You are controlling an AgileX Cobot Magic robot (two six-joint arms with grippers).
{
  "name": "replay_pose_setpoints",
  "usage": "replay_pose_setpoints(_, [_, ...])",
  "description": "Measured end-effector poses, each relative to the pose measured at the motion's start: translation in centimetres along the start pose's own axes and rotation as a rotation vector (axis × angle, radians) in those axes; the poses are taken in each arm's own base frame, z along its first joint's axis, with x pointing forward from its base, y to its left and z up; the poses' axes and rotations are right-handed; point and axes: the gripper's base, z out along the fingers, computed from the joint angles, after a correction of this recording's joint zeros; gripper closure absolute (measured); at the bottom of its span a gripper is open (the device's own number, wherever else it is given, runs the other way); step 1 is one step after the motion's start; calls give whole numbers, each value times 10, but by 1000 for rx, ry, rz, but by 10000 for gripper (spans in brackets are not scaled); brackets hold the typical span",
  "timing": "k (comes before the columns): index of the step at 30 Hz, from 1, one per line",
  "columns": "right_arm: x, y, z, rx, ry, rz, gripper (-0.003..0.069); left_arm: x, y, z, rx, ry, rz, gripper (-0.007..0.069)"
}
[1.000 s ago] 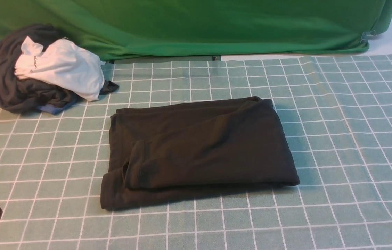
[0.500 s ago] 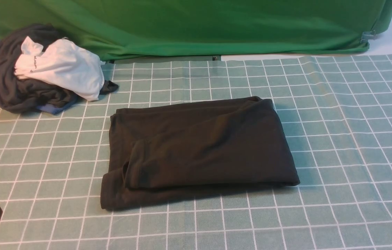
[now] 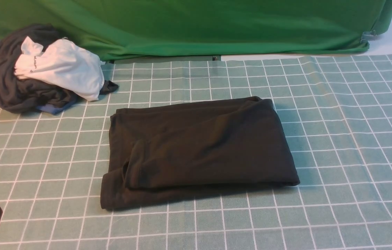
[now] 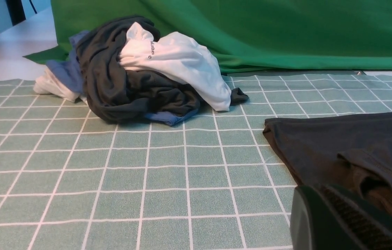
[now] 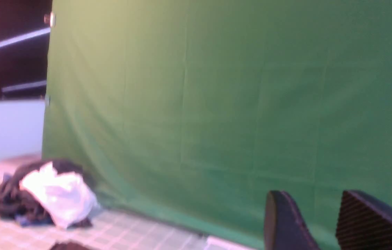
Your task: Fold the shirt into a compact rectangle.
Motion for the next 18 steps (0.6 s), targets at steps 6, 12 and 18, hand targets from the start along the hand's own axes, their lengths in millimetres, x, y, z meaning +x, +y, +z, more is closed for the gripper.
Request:
replay_pose_setpoints(6, [53, 1, 7, 87, 170, -89, 419, 0, 0, 0, 0, 0, 1, 608])
replay_pose_setpoints(12, [125, -4, 0, 268, 414, -86, 419, 0, 0, 0, 0, 0, 2, 608])
replay_pose_setpoints(18, [139, -10, -10, 444, 470, -28, 419, 0, 0, 0, 0, 1, 4, 608])
